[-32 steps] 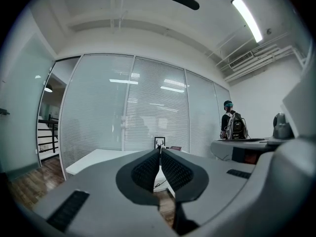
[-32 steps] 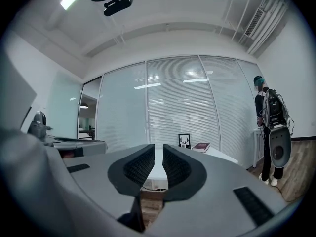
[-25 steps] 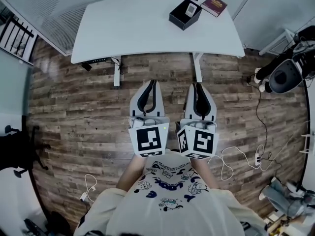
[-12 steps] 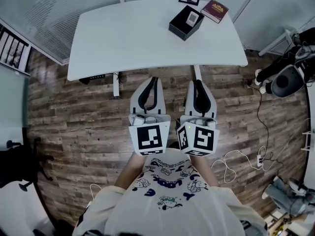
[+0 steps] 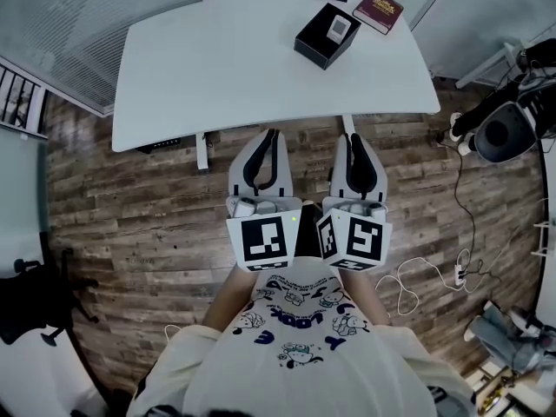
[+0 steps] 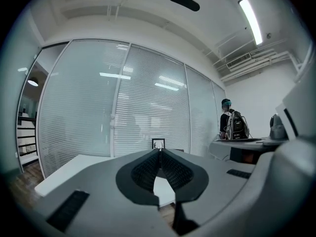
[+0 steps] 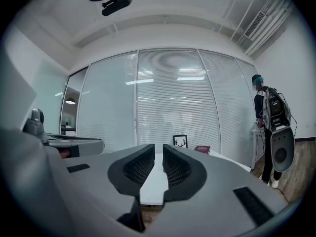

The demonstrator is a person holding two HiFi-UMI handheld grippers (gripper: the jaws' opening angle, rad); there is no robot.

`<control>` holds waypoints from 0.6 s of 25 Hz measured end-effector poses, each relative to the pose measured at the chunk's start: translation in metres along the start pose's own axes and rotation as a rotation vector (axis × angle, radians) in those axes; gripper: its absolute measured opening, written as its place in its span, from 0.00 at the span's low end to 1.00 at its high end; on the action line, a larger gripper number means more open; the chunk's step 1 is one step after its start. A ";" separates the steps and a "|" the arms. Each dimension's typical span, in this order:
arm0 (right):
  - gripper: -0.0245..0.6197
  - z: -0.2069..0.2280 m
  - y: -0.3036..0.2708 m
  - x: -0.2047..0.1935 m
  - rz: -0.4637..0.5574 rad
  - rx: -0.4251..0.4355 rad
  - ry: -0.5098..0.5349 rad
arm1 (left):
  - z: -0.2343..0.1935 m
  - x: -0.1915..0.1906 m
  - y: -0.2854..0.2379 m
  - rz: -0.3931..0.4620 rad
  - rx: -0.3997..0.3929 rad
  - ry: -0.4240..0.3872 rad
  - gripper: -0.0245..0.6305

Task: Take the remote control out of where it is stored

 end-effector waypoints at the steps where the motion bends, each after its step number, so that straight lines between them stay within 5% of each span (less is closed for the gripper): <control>1: 0.14 0.001 -0.004 -0.001 -0.003 -0.002 -0.001 | -0.001 -0.001 -0.004 -0.004 -0.001 0.002 0.08; 15: 0.14 0.031 -0.104 0.007 -0.015 0.050 0.007 | -0.012 0.002 -0.102 -0.019 0.057 0.010 0.08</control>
Point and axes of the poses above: the fingertips, and each gripper's own axes: y backward along the fingers, z to its right, x out of its top, the point moved 4 cm from there along y, backward along the fingers, and after that the axes turned 2 degrees about -z, right-handed, at the moved point
